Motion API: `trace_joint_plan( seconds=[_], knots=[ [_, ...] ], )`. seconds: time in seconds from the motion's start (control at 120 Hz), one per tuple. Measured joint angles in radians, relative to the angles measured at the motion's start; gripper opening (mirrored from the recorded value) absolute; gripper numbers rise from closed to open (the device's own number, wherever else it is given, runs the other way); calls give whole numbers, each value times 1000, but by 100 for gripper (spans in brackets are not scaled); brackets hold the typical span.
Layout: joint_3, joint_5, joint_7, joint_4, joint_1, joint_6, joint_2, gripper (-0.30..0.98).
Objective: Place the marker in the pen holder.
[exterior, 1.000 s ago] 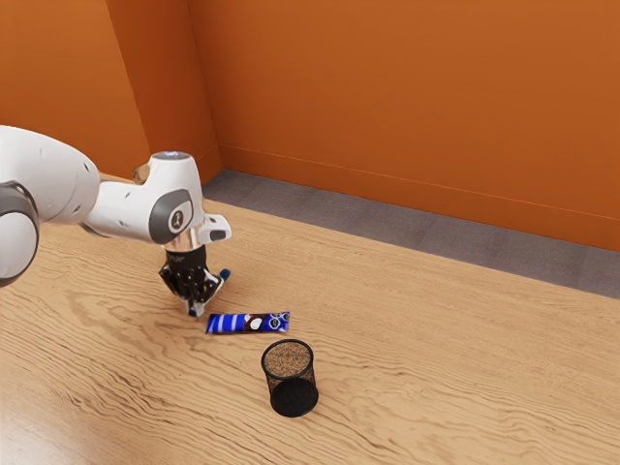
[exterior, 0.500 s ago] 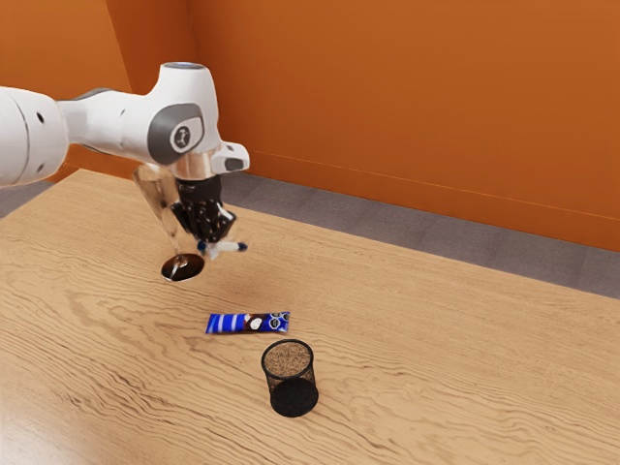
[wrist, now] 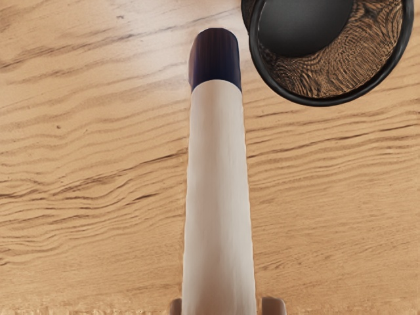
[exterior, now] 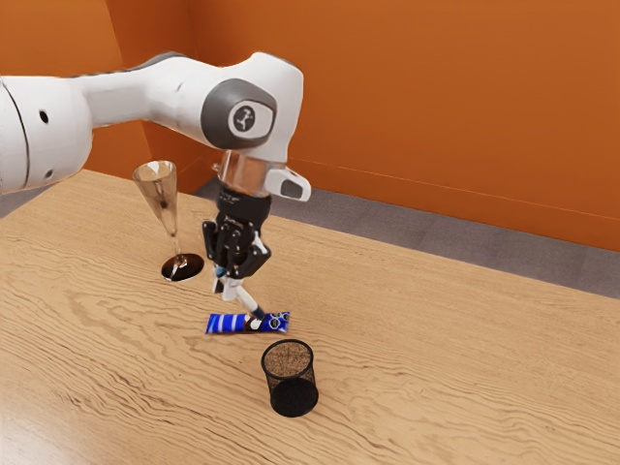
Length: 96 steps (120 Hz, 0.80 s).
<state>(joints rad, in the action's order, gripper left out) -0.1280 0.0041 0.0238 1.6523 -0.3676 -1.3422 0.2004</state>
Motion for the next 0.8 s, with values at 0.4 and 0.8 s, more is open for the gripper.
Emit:
trace_joint_plan(
  seconds=[0.4, 0.8],
  knots=[
    [3, -35, -31, -16, -83, 47, 71, -8],
    [9, -47, -55, -70, -86, 13, 184, -8]
  ],
)
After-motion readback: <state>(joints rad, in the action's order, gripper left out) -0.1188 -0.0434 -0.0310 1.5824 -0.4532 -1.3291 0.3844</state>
